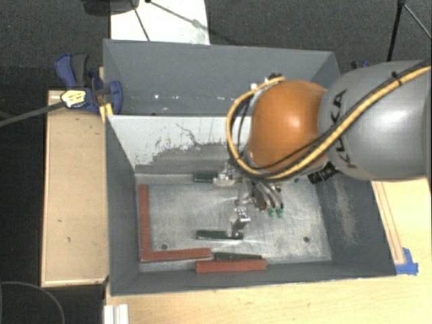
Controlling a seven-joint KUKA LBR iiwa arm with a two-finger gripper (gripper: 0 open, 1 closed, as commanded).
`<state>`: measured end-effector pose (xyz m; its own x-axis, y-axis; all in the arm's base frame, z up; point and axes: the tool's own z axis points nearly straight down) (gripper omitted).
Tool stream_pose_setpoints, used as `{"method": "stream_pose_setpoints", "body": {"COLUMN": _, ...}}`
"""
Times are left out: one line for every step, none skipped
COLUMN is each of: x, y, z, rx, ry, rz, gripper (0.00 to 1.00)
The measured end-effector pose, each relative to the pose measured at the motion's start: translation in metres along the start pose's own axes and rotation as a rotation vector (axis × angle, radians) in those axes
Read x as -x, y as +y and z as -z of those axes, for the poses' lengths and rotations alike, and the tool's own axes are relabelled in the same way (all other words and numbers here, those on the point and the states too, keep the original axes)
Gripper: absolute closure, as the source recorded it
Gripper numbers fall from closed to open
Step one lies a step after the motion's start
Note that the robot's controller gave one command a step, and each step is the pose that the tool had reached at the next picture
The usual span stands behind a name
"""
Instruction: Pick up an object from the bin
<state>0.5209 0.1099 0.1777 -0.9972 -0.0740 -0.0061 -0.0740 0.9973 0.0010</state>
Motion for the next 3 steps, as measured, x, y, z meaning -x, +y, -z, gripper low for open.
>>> {"method": "stream_pose_setpoints", "body": {"x": -0.048, "y": -0.019, "z": -0.018, "rx": -0.001, "ry": 0.010, "rz": 0.119, "gripper": 0.00}}
{"method": "stream_pose_setpoints", "body": {"x": -0.043, "y": 0.001, "z": -0.053, "rx": 0.000, "ry": 0.007, "rz": 0.076, "gripper": 0.00}}
{"method": "stream_pose_setpoints", "body": {"x": -0.043, "y": -0.004, "z": -0.097, "rx": 0.001, "ry": -0.004, "rz": 0.257, "gripper": 0.00}}
